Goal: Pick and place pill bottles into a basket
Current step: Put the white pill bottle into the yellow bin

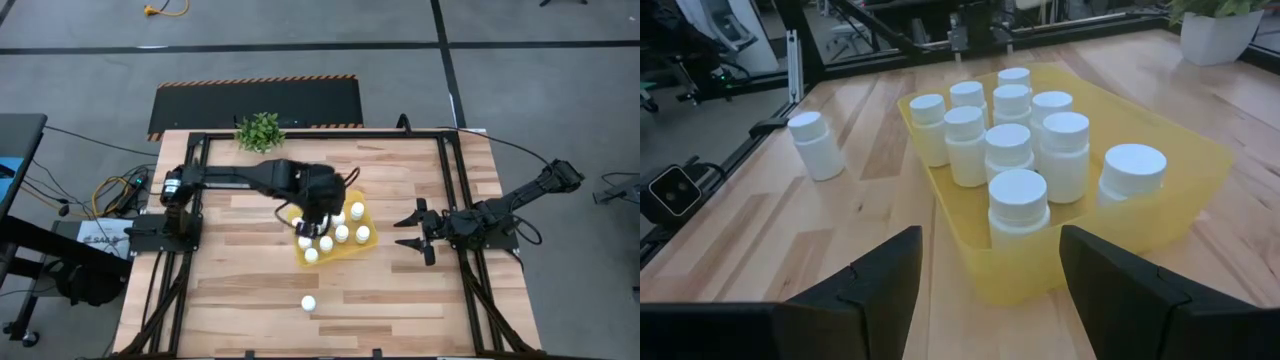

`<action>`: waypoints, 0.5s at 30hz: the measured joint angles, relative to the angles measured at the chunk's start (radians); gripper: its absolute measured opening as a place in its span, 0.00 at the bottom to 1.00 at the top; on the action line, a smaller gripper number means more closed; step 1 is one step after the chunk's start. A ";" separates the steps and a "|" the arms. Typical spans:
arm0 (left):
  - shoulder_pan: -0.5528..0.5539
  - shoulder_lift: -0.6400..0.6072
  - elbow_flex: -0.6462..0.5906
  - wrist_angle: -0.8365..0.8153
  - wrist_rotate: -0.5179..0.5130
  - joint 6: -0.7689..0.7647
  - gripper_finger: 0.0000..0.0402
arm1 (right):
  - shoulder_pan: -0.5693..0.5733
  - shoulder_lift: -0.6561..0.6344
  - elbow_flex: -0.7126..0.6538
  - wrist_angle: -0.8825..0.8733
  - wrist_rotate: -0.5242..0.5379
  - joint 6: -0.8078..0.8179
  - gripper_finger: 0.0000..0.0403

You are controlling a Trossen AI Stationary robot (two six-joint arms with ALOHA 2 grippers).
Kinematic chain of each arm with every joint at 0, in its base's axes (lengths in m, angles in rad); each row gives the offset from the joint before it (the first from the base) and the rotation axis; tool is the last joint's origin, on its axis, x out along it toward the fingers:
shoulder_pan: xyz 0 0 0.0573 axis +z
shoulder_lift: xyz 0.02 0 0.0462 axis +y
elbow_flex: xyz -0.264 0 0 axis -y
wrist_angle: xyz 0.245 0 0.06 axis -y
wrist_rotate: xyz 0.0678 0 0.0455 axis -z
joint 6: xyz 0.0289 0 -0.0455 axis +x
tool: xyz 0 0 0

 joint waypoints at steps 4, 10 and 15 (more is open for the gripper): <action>0.041 0.007 0.003 0.082 0.048 0.079 0.41 | 0.000 0.000 0.000 0.000 0.000 0.000 0.57; 0.102 0.058 -0.001 0.090 0.116 0.168 0.41 | 0.000 0.000 0.000 0.001 0.000 0.000 0.57; 0.130 0.132 0.057 0.083 0.133 0.237 0.41 | 0.000 0.000 0.000 0.001 0.000 0.000 0.57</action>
